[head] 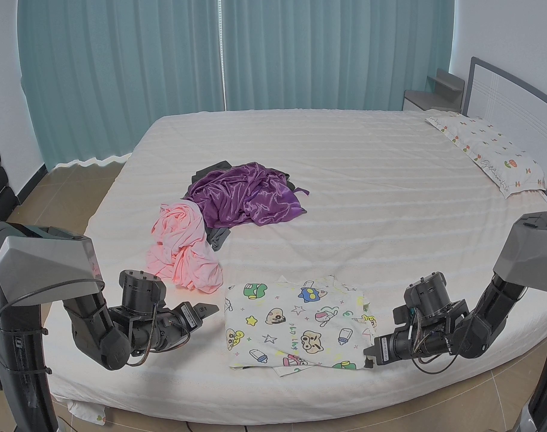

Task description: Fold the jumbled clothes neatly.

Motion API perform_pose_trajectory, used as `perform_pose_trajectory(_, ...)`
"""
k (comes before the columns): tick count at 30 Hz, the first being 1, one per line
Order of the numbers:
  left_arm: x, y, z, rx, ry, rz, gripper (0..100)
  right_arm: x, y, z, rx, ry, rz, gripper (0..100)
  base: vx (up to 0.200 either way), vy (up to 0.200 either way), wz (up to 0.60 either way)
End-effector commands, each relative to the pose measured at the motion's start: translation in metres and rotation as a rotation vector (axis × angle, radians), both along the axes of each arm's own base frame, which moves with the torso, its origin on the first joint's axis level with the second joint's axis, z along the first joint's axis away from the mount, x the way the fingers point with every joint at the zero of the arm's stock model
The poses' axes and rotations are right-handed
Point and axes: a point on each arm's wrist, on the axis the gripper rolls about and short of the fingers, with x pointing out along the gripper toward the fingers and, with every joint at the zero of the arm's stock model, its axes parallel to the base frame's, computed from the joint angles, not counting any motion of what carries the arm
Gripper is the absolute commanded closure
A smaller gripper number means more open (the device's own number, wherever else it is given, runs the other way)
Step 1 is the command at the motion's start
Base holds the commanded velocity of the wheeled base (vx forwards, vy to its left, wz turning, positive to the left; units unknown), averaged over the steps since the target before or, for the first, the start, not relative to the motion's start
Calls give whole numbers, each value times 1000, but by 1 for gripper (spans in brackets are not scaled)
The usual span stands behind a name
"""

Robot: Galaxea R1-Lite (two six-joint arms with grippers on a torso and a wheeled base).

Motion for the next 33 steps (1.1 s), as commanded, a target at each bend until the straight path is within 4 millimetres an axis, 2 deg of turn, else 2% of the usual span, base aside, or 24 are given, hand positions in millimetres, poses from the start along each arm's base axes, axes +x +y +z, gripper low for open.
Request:
perform_pose_trajectory(1, 0, 0, -1, 1, 3, 1, 0, 1, -5, 7, 7, -24, -14, 0, 0, 0, 0)
perform_pose_trajectory(4, 0, 0, -1, 1, 3, 1, 0, 4, -14, 32, 57, -99, -9, 0, 0, 0, 0)
perform_pose_trajectory(7, 0, 0, -1, 0, 1, 1, 0, 13, -14, 39, 119, -116, -5, 0, 0, 0, 0)
perform_pose_trajectory(11, 0, 0, 0, 0, 0, 1, 0, 61, -1, 19, 225, -116, -134, 0, 0, 0, 0)
perform_pose_trajectory(14, 0, 0, -1, 0, 1, 1, 0, 81, 9, 2, 313, -114, -212, 0, 0, 0, 0)
perform_pose_trajectory(16, 0, 0, -1, 0, 1, 1, 0, 86, 15, -9, 326, -96, -228, 0, 0, 0, 0)
perform_pose_trajectory(21, 0, 0, -1, 0, 1, 1, 0, 96, 22, -19, 328, -94, -229, 0, 0, 0, 0)
perform_pose_trajectory(33, 0, 0, -1, 1, 1, 2, 0, 98, 23, -22, 312, -109, -243, 0, 0, 0, 0)
